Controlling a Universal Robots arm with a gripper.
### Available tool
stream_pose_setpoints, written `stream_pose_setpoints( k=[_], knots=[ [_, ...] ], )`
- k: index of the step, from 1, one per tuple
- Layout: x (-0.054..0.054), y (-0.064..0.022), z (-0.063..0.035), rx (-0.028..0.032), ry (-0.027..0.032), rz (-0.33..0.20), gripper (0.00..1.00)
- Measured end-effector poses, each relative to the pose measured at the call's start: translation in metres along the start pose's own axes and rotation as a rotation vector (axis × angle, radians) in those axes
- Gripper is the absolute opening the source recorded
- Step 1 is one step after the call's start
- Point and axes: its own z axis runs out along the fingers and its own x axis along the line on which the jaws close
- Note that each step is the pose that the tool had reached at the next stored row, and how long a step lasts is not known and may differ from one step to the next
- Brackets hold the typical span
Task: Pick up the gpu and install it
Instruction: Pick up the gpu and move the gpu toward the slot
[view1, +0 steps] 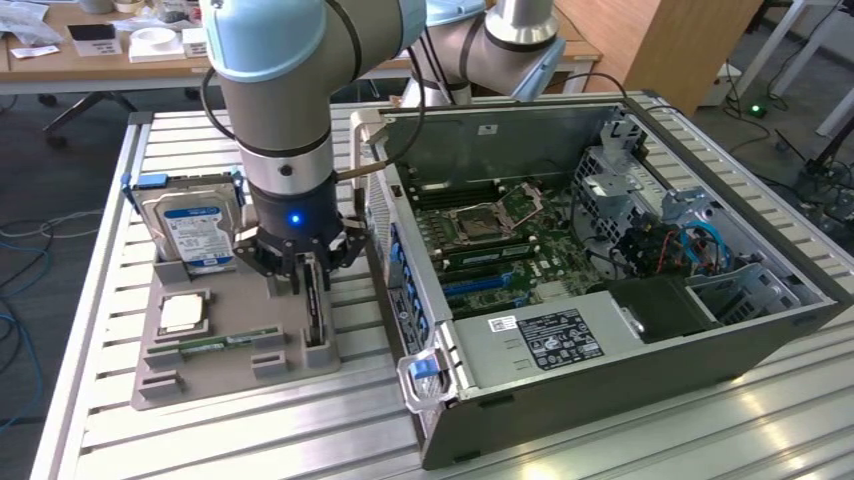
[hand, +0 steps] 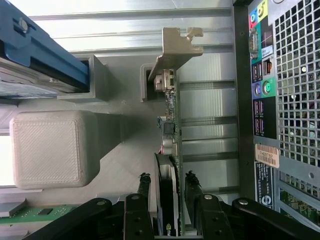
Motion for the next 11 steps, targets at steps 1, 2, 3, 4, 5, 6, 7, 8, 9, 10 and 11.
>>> stream_pose_setpoints(
  k=[1,2,3,4,5,6,7,8,9,10,11],
  knots=[
    [0.0,0.0,0.0,0.0,0.0,0.0,0.42],
    [0.0,0.0,0.0,-0.0001,0.0,0.0,0.42],
    [0.0,0.0,0.0,0.0,0.0,0.0,0.42],
    [0.0,0.0,0.0,-0.0001,0.0,0.0,0.42],
    [0.0,0.0,0.0,0.0,0.0,0.0,0.42],
    [0.0,0.0,0.0,0.0,0.0,0.0,0.42],
    [0.0,0.0,0.0,-0.0001,0.0,0.0,0.42],
    [0.0,0.0,0.0,0.0,-0.0001,0.0,0.4],
    [0.0,0.0,0.0,-0.0001,0.0,0.0,0.4],
    [0.0,0.0,0.0,0.0,0.0,0.0,0.33],
    [0.0,0.0,0.0,0.0,0.0,0.0,0.33]
  ],
)
